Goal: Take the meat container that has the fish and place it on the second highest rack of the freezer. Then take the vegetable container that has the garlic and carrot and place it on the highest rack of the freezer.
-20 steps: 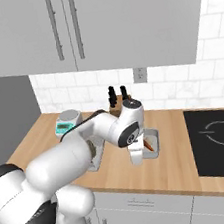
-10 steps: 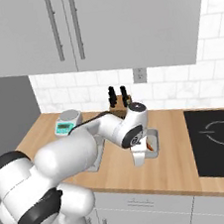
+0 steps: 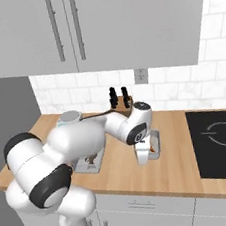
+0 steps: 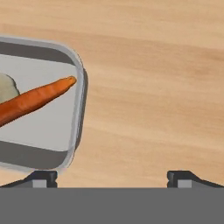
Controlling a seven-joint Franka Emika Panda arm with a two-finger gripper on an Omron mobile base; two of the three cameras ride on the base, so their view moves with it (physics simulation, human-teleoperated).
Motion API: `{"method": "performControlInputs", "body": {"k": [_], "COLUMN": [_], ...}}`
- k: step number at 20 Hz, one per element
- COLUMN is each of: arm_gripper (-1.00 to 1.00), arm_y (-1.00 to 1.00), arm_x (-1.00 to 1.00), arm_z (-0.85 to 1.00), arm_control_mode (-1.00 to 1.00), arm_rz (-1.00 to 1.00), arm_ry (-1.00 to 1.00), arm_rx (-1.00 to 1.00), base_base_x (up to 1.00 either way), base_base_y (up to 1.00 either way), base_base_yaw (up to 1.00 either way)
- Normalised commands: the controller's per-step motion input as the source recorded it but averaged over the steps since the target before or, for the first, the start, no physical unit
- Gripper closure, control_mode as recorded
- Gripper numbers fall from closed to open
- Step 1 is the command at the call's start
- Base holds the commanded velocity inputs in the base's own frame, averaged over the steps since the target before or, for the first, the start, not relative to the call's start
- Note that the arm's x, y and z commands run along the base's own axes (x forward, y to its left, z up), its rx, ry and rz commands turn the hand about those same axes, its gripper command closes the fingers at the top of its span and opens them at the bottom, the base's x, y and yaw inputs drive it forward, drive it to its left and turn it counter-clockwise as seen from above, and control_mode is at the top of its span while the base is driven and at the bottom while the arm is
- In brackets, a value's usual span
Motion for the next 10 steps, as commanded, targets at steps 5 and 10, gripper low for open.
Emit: {"method": "performControlInputs", "body": {"k": [5, 10], "arm_gripper": [-1.00, -1.00], "arm_y": [-0.11, -0.07], "arm_x": [0.22, 0.23], "arm_z": [-0.24, -0.19], "arm_control_mode": [-1.00, -1.00], "arm_rz": [0.00, 0.00], "arm_ry": [0.00, 0.00], "arm_rx": [0.03, 0.03], "base_base_x": [0.00, 0.00], "base_base_y": [0.00, 0.00], "base_base_yaw": [0.00, 0.00]}}
